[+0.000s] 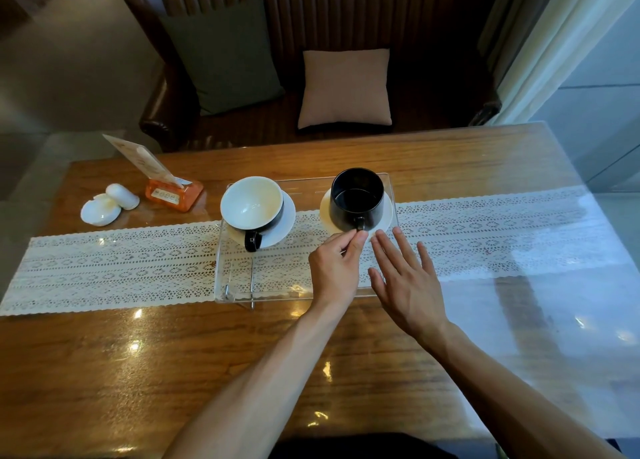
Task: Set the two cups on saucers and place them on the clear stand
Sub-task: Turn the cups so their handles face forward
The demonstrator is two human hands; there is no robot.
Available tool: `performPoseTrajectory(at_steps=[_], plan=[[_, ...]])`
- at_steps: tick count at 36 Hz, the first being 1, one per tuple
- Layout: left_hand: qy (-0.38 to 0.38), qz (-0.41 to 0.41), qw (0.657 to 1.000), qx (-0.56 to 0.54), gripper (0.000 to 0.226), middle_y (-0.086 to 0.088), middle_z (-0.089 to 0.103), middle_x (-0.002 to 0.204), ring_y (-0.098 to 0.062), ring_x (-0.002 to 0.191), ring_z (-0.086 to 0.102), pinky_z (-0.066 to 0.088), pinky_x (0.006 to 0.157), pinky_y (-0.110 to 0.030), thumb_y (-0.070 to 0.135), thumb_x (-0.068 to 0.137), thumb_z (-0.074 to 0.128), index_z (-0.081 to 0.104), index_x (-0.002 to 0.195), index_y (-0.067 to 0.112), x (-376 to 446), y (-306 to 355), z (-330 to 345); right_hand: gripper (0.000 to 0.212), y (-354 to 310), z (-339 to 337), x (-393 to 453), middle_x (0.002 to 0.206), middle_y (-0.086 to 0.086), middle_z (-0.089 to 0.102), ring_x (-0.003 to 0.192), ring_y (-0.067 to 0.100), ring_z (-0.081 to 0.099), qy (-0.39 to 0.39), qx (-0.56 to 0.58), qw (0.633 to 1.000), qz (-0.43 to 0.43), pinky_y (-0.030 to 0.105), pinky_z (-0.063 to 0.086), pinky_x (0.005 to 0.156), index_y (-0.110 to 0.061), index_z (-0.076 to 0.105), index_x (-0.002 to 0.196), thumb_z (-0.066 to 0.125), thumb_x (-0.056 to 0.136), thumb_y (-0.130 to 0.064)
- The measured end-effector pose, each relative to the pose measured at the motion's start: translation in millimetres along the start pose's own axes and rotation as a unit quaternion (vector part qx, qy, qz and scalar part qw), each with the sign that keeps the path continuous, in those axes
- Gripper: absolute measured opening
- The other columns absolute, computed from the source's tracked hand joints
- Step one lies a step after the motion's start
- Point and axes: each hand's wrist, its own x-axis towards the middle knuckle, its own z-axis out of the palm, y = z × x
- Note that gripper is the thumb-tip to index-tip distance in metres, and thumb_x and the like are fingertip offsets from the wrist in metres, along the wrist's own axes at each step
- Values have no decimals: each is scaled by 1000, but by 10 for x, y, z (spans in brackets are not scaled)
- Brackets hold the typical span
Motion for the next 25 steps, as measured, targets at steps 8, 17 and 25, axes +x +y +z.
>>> performPoseTrajectory(at_steps=[8,17,25], plan=[[18,-7,1000,10,16,20,68,79,-6,82,67,54,72,-26,27,91,66,77,97,17,-36,17,27,53,5,6,2,154,1,44,148,22,27,-5,-6,1000,1,58,30,115,-14,46,146,33,101,-40],[28,-2,999,18,15,7,72,76,1,68,58,45,61,-17,24,91,66,77,91,14,-44,7,34,53,1,-9,4,155,1,43,149,22,25,-15,-6,1000,2,58,28,116,-15,45,147,33,101,-40],[22,-6,1000,13,16,12,74,87,5,79,64,50,69,-13,25,91,67,77,101,17,-46,14,24,53,10,10,-6,155,0,44,149,21,25,-8,-9,1000,1,57,27,117,-16,45,147,33,101,-40]])
